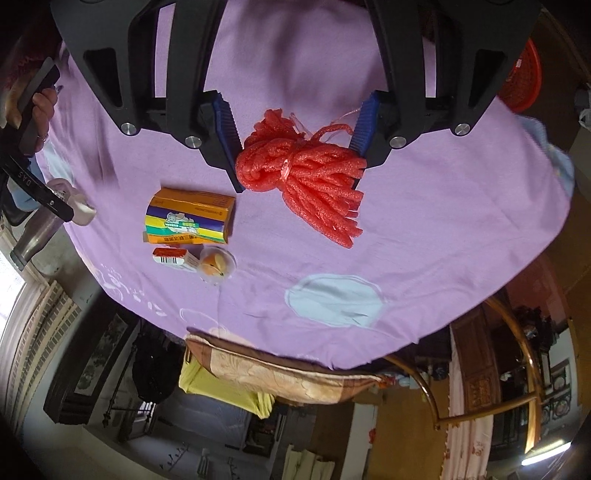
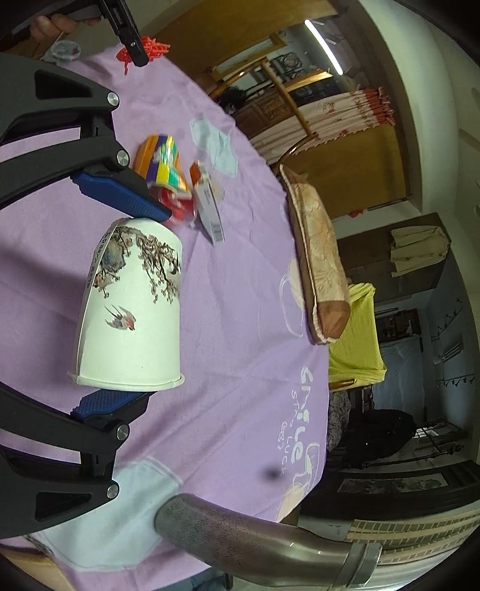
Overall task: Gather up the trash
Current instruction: 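Lower the pom-pom and paper cup into the red wastebasket and open both tools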
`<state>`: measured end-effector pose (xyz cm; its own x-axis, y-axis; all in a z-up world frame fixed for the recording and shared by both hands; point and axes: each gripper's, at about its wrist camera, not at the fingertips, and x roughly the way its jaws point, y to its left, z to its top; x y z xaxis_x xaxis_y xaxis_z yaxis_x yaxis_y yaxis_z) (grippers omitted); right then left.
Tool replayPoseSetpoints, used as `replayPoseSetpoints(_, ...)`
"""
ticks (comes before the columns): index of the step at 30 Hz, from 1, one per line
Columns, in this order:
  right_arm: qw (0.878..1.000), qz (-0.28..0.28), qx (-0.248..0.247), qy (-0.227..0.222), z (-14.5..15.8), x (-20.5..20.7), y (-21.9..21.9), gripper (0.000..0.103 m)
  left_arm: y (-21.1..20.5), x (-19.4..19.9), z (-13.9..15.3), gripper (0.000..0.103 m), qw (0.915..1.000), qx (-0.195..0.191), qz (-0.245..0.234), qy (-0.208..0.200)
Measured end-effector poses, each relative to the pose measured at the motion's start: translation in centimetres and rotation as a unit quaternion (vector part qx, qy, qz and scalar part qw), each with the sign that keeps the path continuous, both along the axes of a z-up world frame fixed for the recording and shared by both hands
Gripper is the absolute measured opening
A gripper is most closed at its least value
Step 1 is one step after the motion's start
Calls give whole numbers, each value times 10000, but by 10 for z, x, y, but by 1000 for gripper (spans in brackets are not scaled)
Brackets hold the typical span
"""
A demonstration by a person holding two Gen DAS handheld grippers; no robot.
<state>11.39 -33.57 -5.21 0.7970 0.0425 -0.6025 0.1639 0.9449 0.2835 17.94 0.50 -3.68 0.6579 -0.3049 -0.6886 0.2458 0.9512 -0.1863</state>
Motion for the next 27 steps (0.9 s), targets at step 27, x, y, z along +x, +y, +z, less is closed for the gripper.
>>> replayPoseSetpoints(27, 9764, 2111, -298, -334, 64, -22, 244, 80, 242, -87, -62, 79, 9801, 153, 1954, 312)
